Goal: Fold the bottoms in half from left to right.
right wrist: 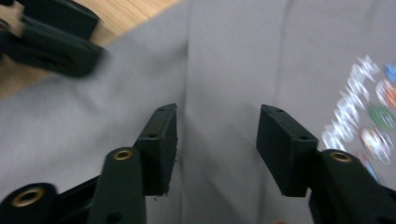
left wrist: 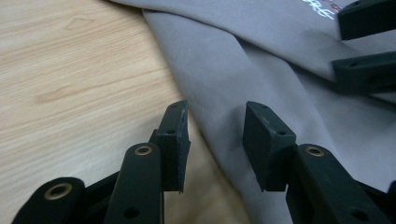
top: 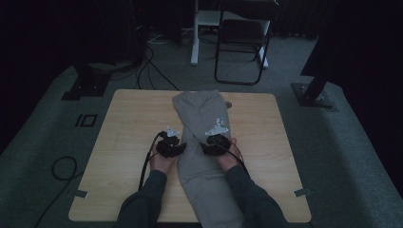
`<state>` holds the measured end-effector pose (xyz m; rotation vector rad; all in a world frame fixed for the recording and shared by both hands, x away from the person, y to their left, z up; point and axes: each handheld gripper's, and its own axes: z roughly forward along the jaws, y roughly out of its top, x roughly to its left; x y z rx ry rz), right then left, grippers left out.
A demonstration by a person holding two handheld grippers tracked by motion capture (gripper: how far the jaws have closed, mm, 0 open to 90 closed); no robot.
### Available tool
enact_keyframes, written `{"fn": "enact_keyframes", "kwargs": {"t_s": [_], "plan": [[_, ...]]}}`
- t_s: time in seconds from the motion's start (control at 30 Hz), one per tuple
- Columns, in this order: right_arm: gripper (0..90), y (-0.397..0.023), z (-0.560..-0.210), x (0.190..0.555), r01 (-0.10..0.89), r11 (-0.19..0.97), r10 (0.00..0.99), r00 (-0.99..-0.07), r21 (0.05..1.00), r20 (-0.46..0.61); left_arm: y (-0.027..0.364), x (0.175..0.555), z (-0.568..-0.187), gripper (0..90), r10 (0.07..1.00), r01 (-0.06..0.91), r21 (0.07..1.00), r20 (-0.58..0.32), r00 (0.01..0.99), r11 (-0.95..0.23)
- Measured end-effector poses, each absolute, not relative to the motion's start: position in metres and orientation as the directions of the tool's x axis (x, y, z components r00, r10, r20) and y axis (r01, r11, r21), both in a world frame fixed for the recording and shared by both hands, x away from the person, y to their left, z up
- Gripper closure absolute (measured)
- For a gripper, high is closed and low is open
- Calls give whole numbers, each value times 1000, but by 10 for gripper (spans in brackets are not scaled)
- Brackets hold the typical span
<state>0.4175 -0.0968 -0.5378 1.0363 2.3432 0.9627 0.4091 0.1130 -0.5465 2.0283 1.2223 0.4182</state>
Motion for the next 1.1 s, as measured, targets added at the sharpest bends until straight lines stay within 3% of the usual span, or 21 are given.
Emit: {"fn": "enact_keyframes", "kwargs": {"t_s": [0.07,0.2,0.23,0.27,0.3,0.33,0.4,0.43,0.67,0.73,0.9,1.0,1.03,1.1], "plan": [[527,-85,-539,425,471,504,746,-660,724,-90,111,414,-550,621,869,640,715,-92,487,-283],[569,-75,-543,432,475,534,751,-647,700,-134,109,416,-550,776,870,640,715,-93,485,-280],[698,-79,-544,440,509,526,777,-613,681,-143,106,416,-549,817,871,636,714,-77,485,-291],[750,-83,-543,442,524,521,796,-583,673,-162,106,416,-549,829,870,634,715,-74,488,-295],[750,-83,-543,442,524,521,796,-583,673,-162,106,416,-549,833,870,634,715,-74,488,-295],[810,-94,-542,445,551,509,824,-535,661,-189,107,416,-549,834,870,634,714,-74,488,-295],[810,-102,-543,446,564,498,837,-510,659,-197,107,416,-549,836,870,634,714,-74,488,-295],[879,-121,-543,449,596,452,867,-468,664,-170,107,415,-549,837,869,633,716,-75,489,-294],[889,-158,-540,446,602,373,891,-444,706,-93,98,412,-548,838,857,621,716,-61,511,-319],[888,-160,-540,445,601,370,893,-440,708,-93,96,412,-548,813,857,620,715,-57,513,-324],[898,-175,-541,442,595,338,907,-412,729,-84,93,412,-545,606,857,606,735,-67,511,-305],[900,-179,-537,440,576,303,912,-405,759,-57,92,413,-544,570,857,608,736,-74,510,-298],[899,-183,-529,436,527,258,897,-442,810,2,90,415,-544,561,858,609,735,-73,508,-298],[899,-186,-525,434,505,264,900,-435,822,-22,87,416,-545,551,861,615,732,-78,502,-293]]}}
